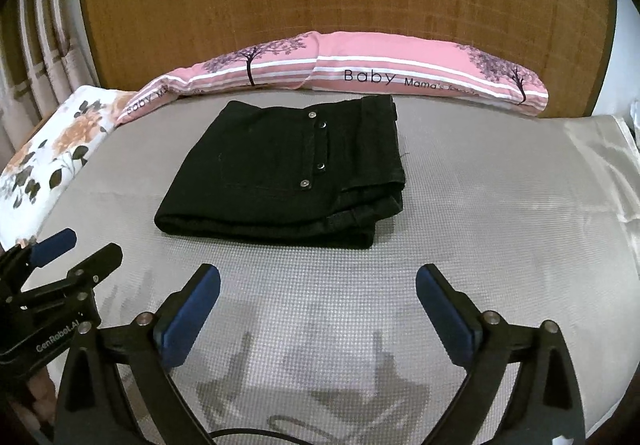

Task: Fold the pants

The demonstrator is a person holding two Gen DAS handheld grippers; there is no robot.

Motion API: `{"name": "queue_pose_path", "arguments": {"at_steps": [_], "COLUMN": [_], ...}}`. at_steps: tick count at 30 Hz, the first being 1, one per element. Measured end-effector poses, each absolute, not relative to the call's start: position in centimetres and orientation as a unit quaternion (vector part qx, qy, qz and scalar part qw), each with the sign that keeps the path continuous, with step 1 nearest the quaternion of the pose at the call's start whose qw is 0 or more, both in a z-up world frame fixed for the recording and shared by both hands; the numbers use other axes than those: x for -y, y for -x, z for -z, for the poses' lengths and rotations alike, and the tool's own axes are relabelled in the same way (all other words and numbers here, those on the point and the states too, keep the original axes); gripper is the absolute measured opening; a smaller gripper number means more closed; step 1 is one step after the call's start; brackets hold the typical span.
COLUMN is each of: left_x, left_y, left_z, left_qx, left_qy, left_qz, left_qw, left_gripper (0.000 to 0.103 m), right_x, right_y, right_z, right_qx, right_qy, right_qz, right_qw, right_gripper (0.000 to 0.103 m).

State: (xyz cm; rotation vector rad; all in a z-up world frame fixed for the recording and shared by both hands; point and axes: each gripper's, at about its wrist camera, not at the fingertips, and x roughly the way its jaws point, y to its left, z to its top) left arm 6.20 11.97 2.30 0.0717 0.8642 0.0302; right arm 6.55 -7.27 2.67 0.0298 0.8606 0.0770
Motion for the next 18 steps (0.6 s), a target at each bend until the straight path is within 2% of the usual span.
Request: {"name": "queue_pose_path", "arguments": {"at_steps": [18], "left_x": [-12.13], "left_y": [-6.38], "left_z": [-1.65], "left_qx": [-0.433], "left_qy": [-0.031], "left_qz": [-0.013], "left_qw": [0.901], "left_gripper": [0.07], "right_x": [6.45], "right_y": [-6.19], "right_z": [-2.28], "right_qx": [-0.424], "right_qy": [-0.006], "right_qz": [-0.045], "right_qw": [0.905], "right_gripper": [0.098]}}
